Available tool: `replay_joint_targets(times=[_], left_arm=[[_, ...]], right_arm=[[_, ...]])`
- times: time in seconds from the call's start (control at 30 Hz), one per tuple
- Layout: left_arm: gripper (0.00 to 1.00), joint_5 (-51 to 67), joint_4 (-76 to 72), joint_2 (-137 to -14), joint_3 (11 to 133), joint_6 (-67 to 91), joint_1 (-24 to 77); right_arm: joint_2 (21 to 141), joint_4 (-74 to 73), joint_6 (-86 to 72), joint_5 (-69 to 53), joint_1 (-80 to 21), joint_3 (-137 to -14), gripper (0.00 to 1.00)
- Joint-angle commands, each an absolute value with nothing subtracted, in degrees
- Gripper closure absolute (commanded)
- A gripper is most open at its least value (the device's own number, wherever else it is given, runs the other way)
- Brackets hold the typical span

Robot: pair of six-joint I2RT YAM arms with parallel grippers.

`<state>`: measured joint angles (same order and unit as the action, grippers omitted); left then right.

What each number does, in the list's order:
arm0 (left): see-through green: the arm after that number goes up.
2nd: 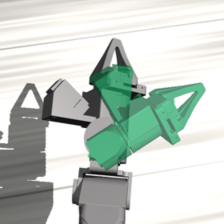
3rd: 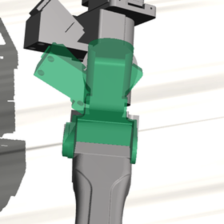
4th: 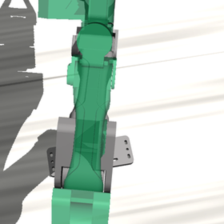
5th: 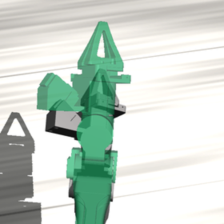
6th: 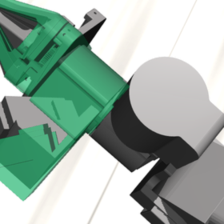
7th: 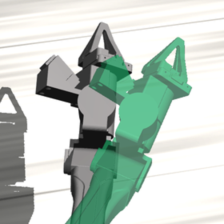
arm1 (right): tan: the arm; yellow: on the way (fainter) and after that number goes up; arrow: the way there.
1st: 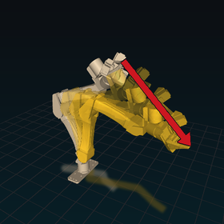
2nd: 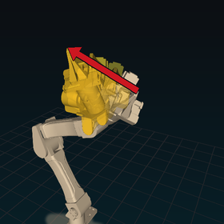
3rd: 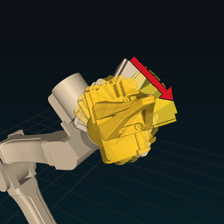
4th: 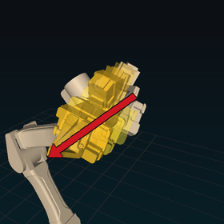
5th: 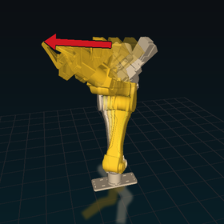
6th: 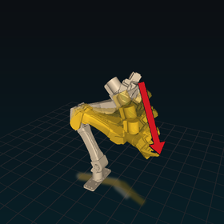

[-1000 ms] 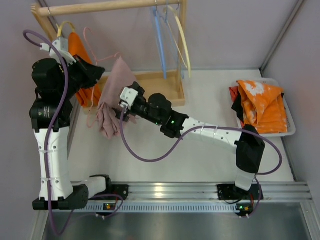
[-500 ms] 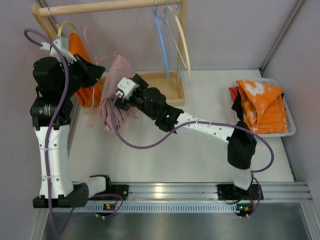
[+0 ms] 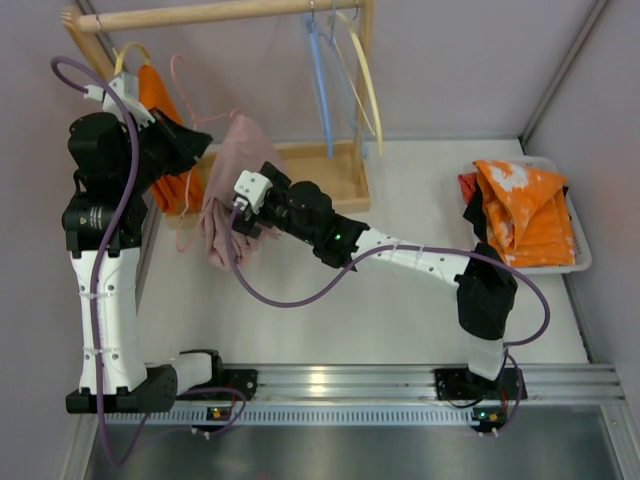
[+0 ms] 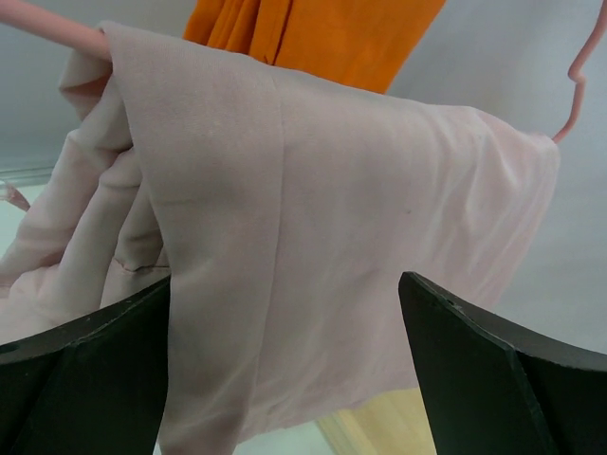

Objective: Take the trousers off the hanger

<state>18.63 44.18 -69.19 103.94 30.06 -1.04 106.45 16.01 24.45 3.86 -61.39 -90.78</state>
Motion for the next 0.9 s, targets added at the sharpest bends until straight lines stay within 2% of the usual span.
replay_joint_targets(times=[0.0, 0.37, 0.47, 0.5, 0.57, 0.6, 0.67, 0.7, 0.77, 0.87], left_arm=[[1.00, 19.5, 37.9, -68.2, 106.9, 30.6, -1.2], [1.00, 20.1, 37.9, -68.1, 106.6, 31.3, -1.3], [1.00, 20.3, 37.9, -67.9, 106.4, 31.6, -1.3], [1.00, 20.4, 37.9, -68.0, 106.5, 31.8, -1.3], [1.00, 20.6, 37.9, -68.0, 106.7, 32.0, -1.6], [1.00, 20.6, 37.9, -68.0, 106.7, 32.1, -1.7], [1.00, 20.6, 37.9, -67.9, 106.6, 32.3, -1.7], [1.00, 20.7, 37.9, -68.1, 106.6, 32.2, -1.7], [1.00, 20.7, 37.9, -68.1, 106.3, 32.3, -1.7], [1.00, 20.6, 37.9, -68.2, 105.8, 31.8, -1.7]], right_arm=[[105.2, 16.2, 22.7, 1.3, -61.8, -92.8, 0.08], [111.7, 16.6, 22.5, 10.5, -61.8, -101.2, 0.12], [113.5, 16.0, 22.7, 12.5, -61.7, -103.6, 0.24], [113.8, 15.9, 22.7, 12.7, -61.7, -104.1, 0.34], [113.7, 15.7, 22.8, 13.1, -61.4, -104.4, 0.48], [113.6, 15.6, 22.8, 13.4, -61.3, -104.4, 0.66], [113.2, 15.5, 22.5, 13.7, -61.1, -104.3, 0.80], [112.6, 15.4, 22.2, 13.6, -60.9, -104.2, 0.92], [111.3, 15.2, 21.4, 13.2, -60.5, -104.0, 1.00], [108.3, 15.2, 20.1, 11.1, -59.7, -103.1, 1.00]])
